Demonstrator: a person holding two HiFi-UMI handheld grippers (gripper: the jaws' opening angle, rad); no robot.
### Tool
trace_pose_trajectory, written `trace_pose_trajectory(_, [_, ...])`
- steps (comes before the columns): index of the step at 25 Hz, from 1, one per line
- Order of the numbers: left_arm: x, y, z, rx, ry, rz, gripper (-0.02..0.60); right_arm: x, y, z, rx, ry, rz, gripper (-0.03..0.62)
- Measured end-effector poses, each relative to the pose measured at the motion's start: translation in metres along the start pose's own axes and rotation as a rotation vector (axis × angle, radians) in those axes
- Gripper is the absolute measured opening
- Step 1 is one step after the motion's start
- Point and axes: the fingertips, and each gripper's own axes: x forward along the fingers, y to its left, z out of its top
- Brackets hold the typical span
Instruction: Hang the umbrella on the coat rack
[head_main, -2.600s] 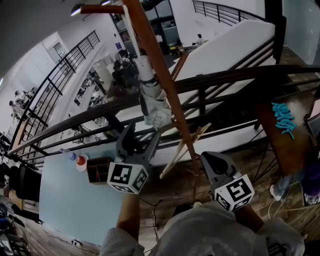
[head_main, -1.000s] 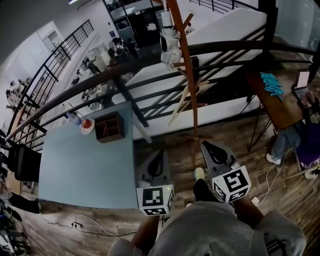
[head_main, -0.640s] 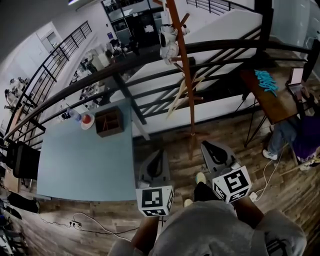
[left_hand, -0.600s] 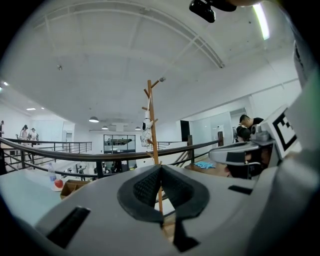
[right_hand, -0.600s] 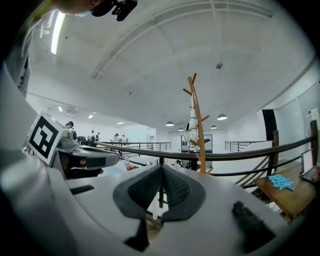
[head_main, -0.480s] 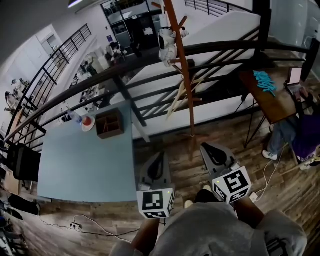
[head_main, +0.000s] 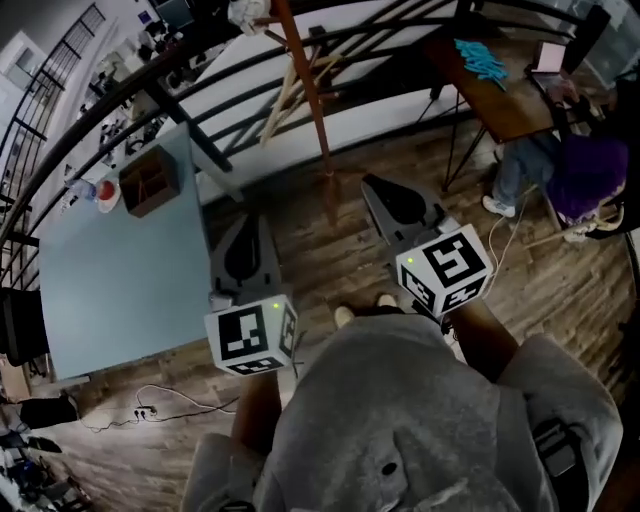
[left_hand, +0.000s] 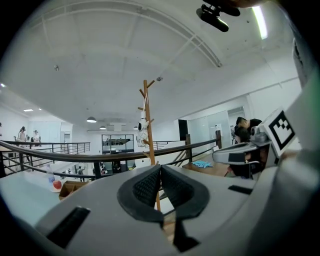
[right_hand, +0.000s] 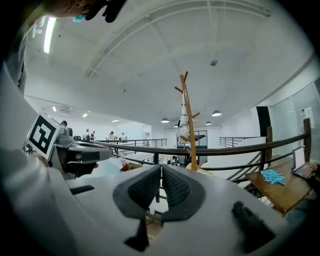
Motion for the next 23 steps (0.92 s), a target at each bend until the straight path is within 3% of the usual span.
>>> trace_pose_trajectory(6, [-0.006,-0.014,-0.011,-0.017,0.040,-0.002,0.017,-0.028,-0.017,-0.011,0.025,0.034,-0.053,0.025])
trace_pose_trajectory(23, [-0.018,-0.002,-0.006,-0.031,0.021,-0.036,0.017,-0.028,0.002,0.000,-0.003,0.021,-0.073,0.025])
